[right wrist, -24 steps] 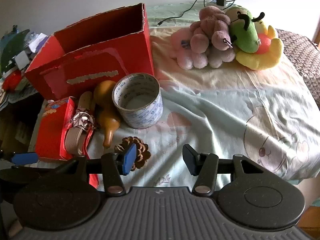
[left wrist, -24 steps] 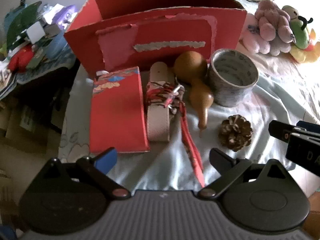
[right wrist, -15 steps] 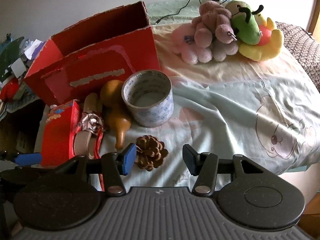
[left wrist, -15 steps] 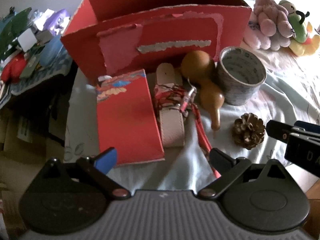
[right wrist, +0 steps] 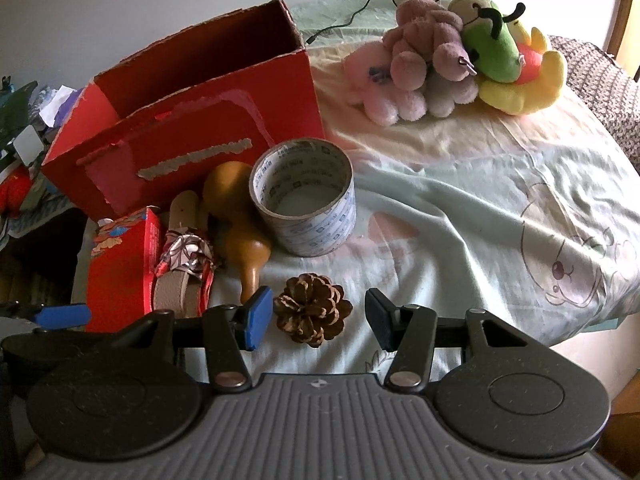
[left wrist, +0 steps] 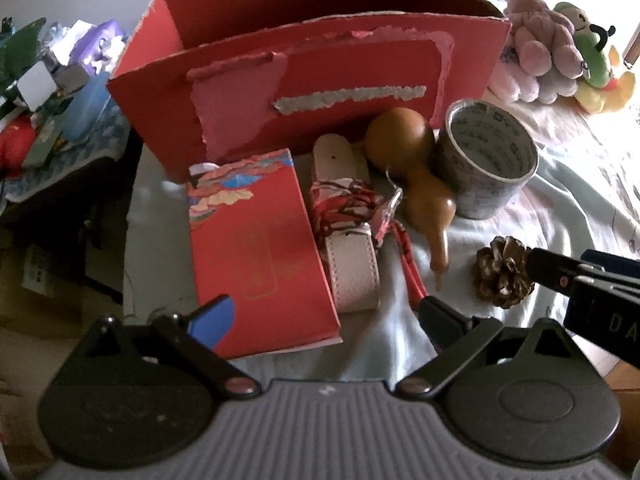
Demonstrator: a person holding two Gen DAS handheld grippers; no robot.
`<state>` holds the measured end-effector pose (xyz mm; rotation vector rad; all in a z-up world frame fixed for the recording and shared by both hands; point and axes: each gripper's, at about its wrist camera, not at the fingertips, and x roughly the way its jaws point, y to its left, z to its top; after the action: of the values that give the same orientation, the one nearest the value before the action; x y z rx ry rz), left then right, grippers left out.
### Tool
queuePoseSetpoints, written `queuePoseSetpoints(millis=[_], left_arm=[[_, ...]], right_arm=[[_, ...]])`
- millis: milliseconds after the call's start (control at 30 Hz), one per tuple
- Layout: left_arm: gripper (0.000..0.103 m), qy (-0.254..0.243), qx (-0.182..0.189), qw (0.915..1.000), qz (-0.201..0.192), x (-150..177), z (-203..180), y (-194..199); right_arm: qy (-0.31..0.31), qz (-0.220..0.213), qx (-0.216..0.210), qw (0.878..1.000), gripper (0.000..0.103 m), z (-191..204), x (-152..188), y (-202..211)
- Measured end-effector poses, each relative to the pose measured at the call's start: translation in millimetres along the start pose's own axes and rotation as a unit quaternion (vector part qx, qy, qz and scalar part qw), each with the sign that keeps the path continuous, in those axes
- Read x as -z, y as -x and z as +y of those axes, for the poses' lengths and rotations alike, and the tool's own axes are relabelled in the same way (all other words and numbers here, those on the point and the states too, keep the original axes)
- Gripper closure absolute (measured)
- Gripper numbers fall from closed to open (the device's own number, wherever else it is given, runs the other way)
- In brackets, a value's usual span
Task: Organize objects
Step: 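Move the right tool toward the pinecone beside the gourd, then close the right tool on the brown pinecone and lift it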
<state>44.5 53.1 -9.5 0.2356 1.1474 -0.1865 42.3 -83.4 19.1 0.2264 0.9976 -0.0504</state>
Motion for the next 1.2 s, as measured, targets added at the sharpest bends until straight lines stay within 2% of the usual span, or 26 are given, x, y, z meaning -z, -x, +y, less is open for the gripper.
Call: queuePoseSetpoints(millis=[267,600,1200], left_arm=[[0.004,0.01,-0.004,0.9999,0.002,-8,-1,-1],[0.004,0.026,-0.001,0.9996,0.013,-11,0,-6],[0.005,0.002,0.003,0.9999,0.013,-11,-15,-9]], right_arm=[[0.009,0.003,-0.018,1.0,0.049,-1,-16,-5],[0.011,0.017,-0.025,0.999,0.049,-3,-16,-13],[-0.025,0.019,-0.031,0.999,0.049,-22,-11,-12]])
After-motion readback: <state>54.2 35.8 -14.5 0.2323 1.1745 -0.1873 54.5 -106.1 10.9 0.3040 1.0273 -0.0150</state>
